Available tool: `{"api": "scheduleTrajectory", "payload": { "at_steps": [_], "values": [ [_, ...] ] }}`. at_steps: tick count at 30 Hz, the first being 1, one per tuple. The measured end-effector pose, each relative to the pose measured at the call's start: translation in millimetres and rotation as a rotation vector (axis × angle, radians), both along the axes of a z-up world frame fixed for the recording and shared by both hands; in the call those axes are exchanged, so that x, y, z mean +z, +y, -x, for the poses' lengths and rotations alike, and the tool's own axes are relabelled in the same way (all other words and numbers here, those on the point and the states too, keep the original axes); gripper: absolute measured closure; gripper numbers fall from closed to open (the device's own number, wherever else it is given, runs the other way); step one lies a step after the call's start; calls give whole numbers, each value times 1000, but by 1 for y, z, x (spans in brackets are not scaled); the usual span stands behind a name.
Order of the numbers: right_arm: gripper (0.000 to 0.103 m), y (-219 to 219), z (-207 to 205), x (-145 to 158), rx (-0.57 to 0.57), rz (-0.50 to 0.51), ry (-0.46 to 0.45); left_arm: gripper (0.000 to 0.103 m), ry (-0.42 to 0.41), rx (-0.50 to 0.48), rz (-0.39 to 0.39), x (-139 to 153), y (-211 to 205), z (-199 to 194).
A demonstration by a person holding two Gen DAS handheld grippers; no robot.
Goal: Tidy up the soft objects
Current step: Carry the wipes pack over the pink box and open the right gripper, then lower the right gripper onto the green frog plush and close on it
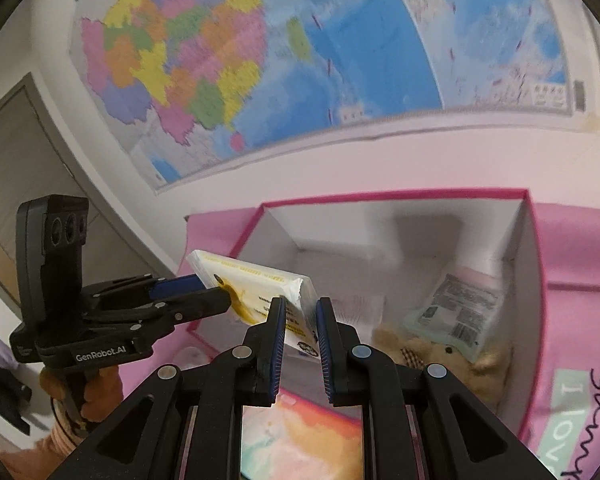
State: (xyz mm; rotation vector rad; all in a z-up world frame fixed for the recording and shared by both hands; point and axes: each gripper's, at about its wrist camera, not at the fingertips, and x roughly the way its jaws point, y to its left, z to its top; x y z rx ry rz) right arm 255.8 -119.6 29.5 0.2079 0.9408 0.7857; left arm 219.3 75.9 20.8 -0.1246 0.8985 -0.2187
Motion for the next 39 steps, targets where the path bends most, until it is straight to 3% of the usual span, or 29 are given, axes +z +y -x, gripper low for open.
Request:
{"api": "scheduleTrajectory", "payload": {
  "at_steps": [7,11,13,20,23,26,29,33,39],
  "values": [
    [85,13,-19,-25,1,40,74,64,65,40,22,-18,12,-16],
    [82,16,-16,-24,-26,92,38,64,63,75,21,-18,15,-19],
    [74,14,-11,-18,-36,97,13,64,43,91,13,-14,16,-17],
    [71,-9,24,11,0,41,-54,64,-73,109,4,14,22,14],
    [70,-21,47,25,34,13,-79,59,-136,70,6,28,20,41],
    [63,-29,69,38,61,-5,-110,52,-191,30,-2,36,16,69],
    [56,-34,98,45,109,-13,-123,52,-212,-14,-14,35,8,93],
    [51,-31,126,39,167,-3,-95,52,-195,-68,-15,25,6,120],
    [47,-21,149,11,193,18,-21,52,-67,-84,17,-20,7,137]
  ]
}}
